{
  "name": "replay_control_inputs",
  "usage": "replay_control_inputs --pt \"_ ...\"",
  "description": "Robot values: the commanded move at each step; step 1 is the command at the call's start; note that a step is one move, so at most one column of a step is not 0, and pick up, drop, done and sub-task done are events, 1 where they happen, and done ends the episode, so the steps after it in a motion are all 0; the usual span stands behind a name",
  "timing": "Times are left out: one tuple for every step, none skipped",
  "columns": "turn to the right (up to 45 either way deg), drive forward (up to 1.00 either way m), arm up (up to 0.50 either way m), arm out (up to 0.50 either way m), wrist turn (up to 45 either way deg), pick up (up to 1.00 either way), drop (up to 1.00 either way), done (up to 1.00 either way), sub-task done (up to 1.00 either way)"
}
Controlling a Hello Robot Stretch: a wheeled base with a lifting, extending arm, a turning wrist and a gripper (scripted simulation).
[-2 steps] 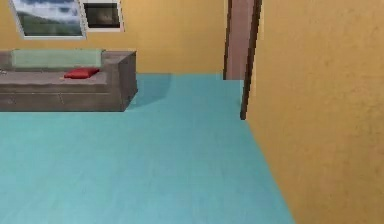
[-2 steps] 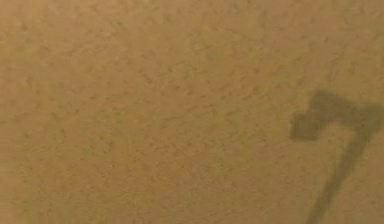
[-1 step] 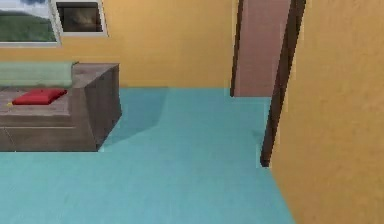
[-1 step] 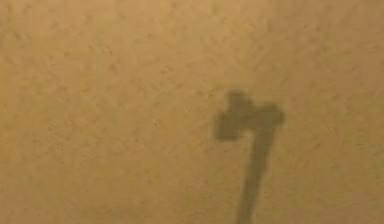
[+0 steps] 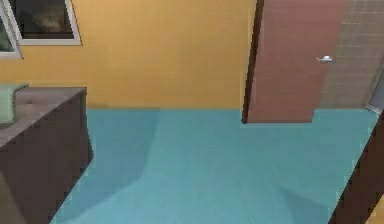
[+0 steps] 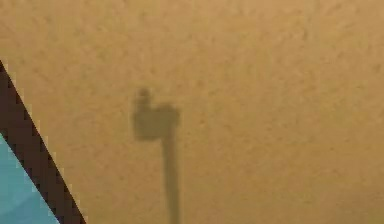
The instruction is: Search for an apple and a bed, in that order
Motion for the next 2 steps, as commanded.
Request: replay_control_inputs --pt "0.0 1.0 0.0 0.0 0.0 0.0 0.0 0.0 0.0" --pt "45.0 0.0 0.0 0.0 0.0 0.0 0.0 0.0 0.0"
